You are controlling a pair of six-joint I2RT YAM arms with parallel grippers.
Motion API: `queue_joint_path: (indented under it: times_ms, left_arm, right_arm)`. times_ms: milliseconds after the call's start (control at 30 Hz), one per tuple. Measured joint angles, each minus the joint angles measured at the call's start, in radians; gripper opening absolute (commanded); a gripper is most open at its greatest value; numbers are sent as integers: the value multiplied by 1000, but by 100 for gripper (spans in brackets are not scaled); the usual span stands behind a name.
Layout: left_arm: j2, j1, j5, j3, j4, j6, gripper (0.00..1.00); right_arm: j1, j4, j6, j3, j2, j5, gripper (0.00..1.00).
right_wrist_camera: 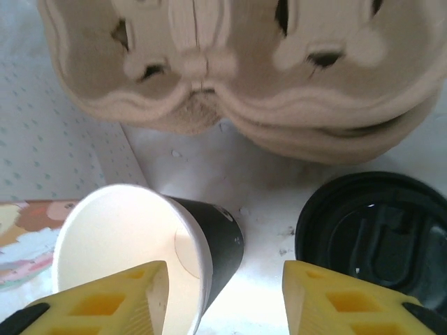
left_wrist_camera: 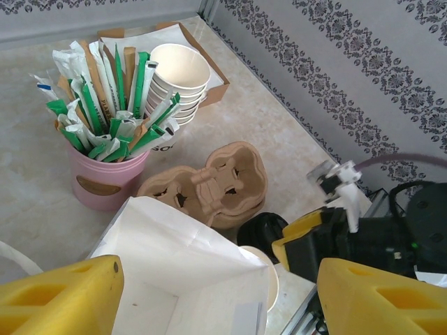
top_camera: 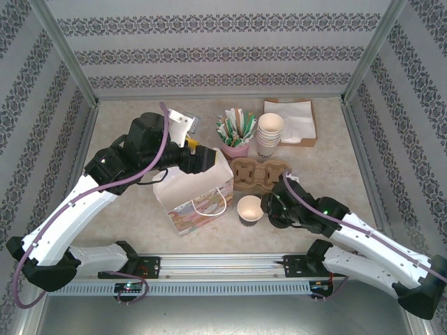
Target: Pack the takeout coffee
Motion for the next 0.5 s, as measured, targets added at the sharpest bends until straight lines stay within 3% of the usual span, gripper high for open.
queue_joint_path:
  times_ms: [233,500]
  left_arm:
    - [5,0,0,0,-9,0,74]
    - [5,0,-1,0,-29,0,73]
  right_arm:
    - [-84,-142,20,82,-10,39,73]
    - [-288,-155,19,-45,-11,-94,76]
